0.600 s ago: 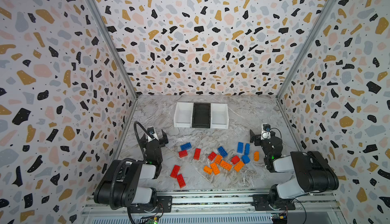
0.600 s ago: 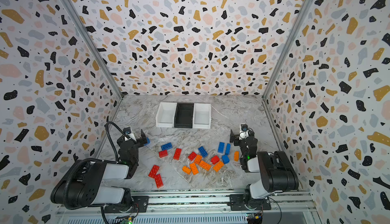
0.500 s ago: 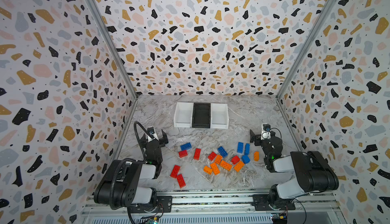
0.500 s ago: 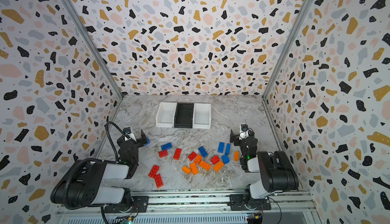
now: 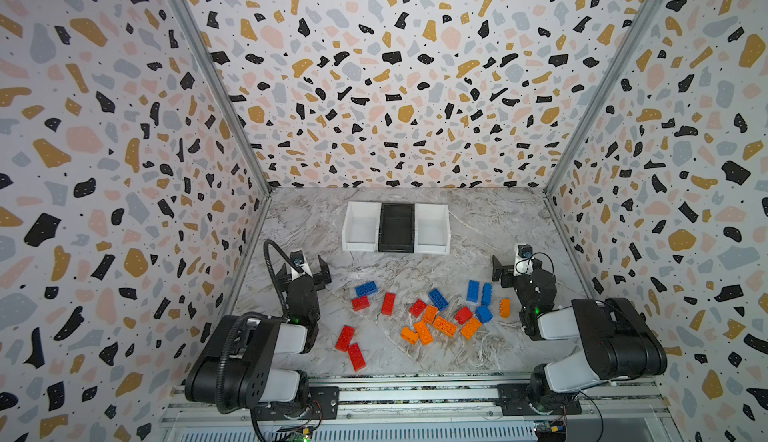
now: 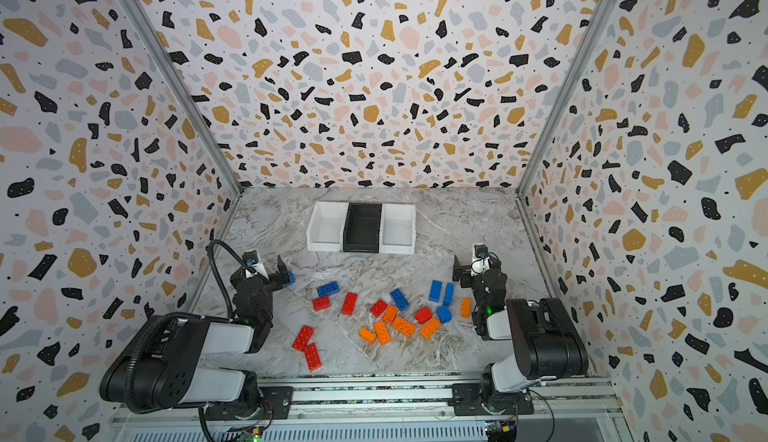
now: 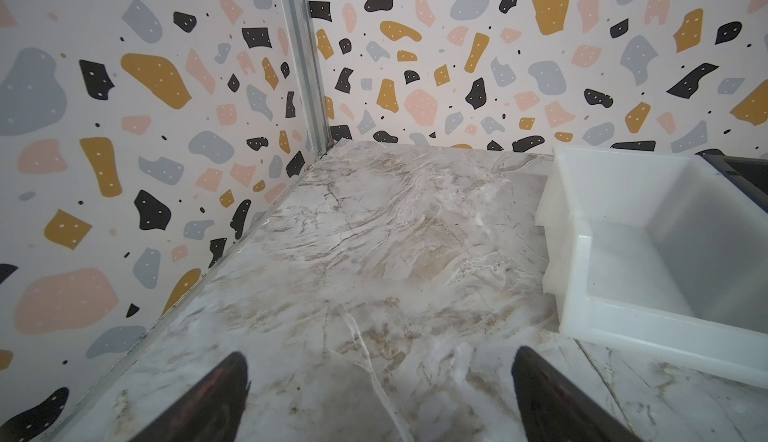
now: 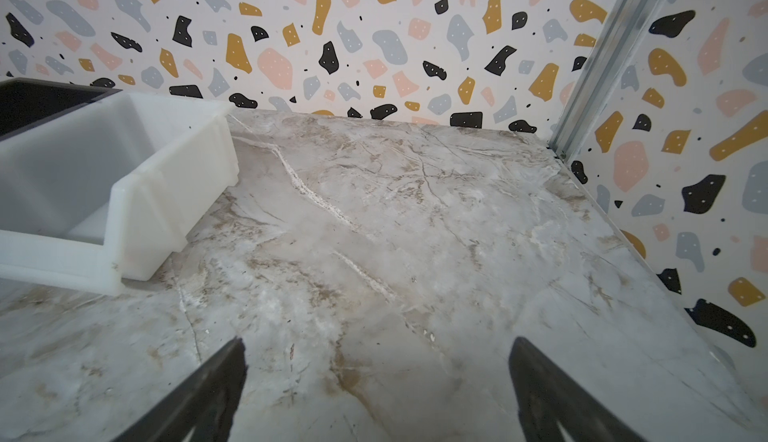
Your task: Sort the legos into containers by color
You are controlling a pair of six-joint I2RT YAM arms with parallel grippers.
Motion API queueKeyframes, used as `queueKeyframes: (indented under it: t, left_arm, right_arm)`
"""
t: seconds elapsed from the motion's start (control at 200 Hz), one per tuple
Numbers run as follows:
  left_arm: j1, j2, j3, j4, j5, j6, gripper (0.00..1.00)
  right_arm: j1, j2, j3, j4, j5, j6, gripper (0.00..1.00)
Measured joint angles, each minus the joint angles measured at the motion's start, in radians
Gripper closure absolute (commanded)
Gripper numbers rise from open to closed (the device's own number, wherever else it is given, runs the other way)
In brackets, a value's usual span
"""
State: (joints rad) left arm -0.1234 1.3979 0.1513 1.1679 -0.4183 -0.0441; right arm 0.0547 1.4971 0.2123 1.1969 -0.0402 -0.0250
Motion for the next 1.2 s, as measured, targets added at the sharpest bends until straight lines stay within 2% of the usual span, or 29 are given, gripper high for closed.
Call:
queueKeyframes:
  t: [0.711,0.761,0.816,0.896,1.011,1.146,1.196]
  left_arm:
    - [0.004,0.0,0.0,-0.001,0.017,0.004,0.0]
    - [0.004,-0.001,0.003,-0.007,0.012,0.003,0.0]
    - [0.004,-0.024,0.042,-0.102,-0.004,0.0,0.0]
    - [0.004,-0.069,0.169,-0.289,-0.018,-0.009,0.0]
    - [0.003,-0.105,0.378,-0.486,-0.005,-0.048,0.0]
    - [-0.035,-0.117,0.515,-0.616,0.014,-0.113,0.0]
    - [-0.08,-0.116,0.537,-0.649,0.011,-0.132,0.0]
  right_arm:
    - [0.012,-0.004,0.001,-0.006,0.013,-0.002,0.01]
    - [0.029,-0.026,0.02,-0.075,0.026,-0.007,0.01]
    - [0.045,-0.058,0.087,-0.218,0.034,0.001,0.01]
    - [0.063,-0.075,0.293,-0.481,0.041,0.044,0.01]
    - [0.112,-0.079,0.509,-0.737,0.097,0.104,0.01]
    - [0.226,-0.09,0.592,-0.961,0.187,0.165,0.0]
    - [0.264,-0.093,0.593,-1.033,0.206,0.192,0.07]
